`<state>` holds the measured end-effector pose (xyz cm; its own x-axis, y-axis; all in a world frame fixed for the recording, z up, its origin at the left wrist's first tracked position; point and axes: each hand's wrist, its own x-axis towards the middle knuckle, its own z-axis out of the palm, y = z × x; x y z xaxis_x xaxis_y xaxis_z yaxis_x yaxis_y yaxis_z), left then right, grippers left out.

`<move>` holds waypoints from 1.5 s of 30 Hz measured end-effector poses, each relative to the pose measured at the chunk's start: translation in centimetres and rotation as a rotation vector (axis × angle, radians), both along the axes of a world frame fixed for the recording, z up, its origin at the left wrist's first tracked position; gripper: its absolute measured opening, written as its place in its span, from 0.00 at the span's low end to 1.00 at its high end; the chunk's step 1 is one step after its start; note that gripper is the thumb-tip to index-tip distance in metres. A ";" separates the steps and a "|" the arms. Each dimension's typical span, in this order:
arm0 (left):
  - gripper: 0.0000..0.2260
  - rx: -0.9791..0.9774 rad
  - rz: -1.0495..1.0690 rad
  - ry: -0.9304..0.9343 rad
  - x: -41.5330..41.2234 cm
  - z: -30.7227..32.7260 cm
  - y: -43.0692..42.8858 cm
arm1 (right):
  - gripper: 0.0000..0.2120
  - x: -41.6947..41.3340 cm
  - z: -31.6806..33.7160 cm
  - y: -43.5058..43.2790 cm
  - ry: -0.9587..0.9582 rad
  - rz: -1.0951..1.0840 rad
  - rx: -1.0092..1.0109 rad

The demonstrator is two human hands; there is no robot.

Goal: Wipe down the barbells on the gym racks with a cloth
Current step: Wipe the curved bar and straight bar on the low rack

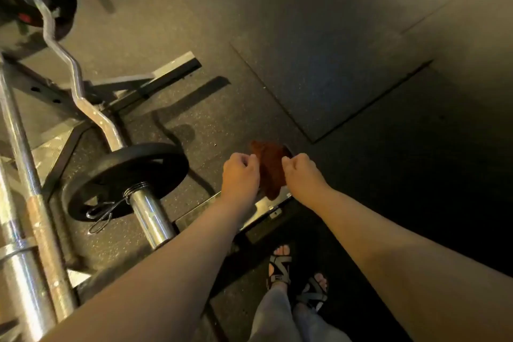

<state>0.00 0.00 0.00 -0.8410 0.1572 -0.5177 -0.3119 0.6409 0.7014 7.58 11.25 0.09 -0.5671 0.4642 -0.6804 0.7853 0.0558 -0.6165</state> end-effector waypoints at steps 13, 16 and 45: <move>0.19 -0.344 -0.435 0.176 0.6 -1.3 -0.3 | 0.21 -1.9 -0.8 -3.7 -0.088 -0.393 -0.073; 0.14 -0.105 -0.186 -0.050 0.0 0.1 -0.2 | 0.12 -1.9 0.7 -3.2 -0.045 -0.349 -0.273; 0.11 0.676 -0.080 0.021 -6.5 26.7 25.5 | 0.16 -7.1 26.2 30.3 0.746 -0.012 -0.258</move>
<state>-6.53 25.54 26.72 -0.8223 0.5024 -0.2673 -0.2639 0.0795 0.9613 0.47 41.53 26.28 -0.9124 0.3520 -0.2088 0.1584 -0.1668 -0.9732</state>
